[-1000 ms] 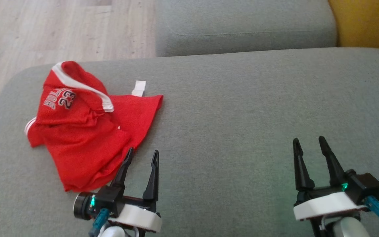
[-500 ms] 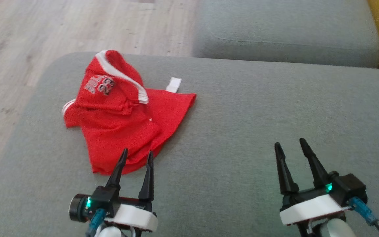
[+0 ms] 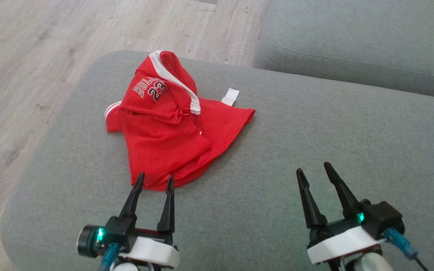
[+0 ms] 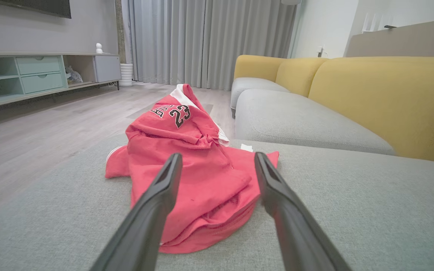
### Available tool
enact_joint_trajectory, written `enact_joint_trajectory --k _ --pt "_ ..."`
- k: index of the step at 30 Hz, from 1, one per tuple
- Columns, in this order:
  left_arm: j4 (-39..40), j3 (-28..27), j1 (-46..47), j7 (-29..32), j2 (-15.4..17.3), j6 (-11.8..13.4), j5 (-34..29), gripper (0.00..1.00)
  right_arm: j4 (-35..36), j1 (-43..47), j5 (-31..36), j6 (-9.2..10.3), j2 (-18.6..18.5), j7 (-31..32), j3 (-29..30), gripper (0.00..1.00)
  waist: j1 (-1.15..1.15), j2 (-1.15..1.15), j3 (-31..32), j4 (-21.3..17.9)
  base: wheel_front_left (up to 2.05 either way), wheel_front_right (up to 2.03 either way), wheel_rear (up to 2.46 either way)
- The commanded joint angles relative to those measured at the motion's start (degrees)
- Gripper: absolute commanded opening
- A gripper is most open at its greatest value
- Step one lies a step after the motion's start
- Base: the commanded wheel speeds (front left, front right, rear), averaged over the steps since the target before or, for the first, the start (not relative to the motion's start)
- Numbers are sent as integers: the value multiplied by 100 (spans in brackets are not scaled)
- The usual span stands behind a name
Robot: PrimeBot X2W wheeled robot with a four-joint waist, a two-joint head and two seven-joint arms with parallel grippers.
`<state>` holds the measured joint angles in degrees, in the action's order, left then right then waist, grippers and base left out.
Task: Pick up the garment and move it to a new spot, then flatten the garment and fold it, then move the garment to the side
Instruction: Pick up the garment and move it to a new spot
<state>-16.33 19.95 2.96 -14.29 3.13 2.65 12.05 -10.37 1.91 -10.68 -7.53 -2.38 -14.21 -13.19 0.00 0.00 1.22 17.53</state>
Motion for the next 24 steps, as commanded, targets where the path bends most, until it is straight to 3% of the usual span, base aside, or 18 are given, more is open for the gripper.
enact_joint_trajectory --k 1,14,20,24 --pt "222 -217 156 -71 -25 44 -21 100 157 -166 -46 4 -50 -79 -152 100 0 0 3 25 0 0 0" --pt "287 -375 297 -71 -7 -51 -143 100 196 -265 -78 4 -50 -79 -211 100 0 0 -209 -234 0 0 0" --pt "110 -415 1236 -59 319 -449 -307 100 316 -429 -48 4 -50 -79 22 100 0 0 -642 -568 0 0 0" --pt "-247 -240 2355 509 709 -837 -362 100 393 -546 -30 4 -50 -79 178 100 0 0 -1004 -773 0 0 0"
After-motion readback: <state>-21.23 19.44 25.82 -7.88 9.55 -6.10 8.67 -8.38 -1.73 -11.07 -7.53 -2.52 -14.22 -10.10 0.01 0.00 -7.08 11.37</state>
